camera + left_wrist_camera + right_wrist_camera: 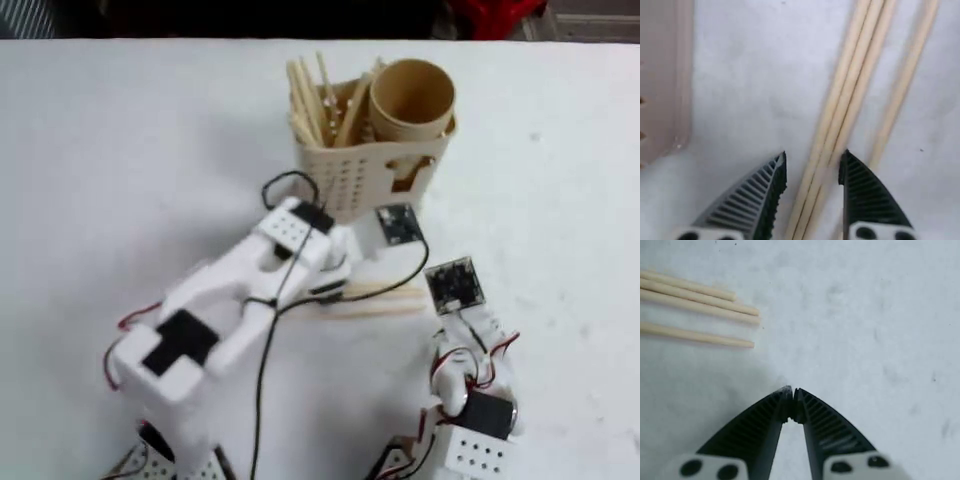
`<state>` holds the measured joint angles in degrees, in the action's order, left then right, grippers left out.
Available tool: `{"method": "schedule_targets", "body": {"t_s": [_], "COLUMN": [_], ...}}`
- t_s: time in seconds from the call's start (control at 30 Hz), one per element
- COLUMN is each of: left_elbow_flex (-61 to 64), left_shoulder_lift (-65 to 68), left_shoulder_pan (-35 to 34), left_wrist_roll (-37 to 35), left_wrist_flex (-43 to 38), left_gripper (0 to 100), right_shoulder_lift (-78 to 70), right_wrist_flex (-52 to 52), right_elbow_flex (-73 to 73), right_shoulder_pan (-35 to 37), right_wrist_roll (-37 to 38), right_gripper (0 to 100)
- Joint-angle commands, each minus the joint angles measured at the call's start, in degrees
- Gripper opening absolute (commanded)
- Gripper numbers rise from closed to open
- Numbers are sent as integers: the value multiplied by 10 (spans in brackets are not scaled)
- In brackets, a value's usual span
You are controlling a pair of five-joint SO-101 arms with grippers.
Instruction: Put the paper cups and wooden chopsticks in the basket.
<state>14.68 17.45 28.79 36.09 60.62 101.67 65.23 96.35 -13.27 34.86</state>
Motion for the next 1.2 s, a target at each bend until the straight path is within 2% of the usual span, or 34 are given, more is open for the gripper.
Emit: {"method": "schedule_targets", "body": {"t_s": [0.0, 0.13, 0.37, 0.77, 0.97, 1.17], "left_elbow_flex": [-84, -90, -88, -94, -74, -34], "left_shoulder_lift": [47, 48, 42, 29, -31, -80], "left_shoulder_pan": [-20, -33, -28, -29, -33, -28], "left_wrist_roll": [5, 6, 9, 10, 10, 10], "left_wrist_flex": [24, 25, 40, 69, 83, 74], "left_gripper": [184, 173, 67, 63, 20, 27], "right_shoulder_lift": [-3, -3, -3, -3, -3, -3], "right_wrist_flex": [-6, -6, -6, -6, -6, -6], "right_elbow_flex": [5, 5, 5, 5, 5, 5], "right_shoulder_pan": [-1, -1, -1, -1, -1, -1], "right_wrist_roll": [-1, -1, -1, -1, -1, -1], "right_gripper": [18, 18, 18, 18, 18, 18]}}
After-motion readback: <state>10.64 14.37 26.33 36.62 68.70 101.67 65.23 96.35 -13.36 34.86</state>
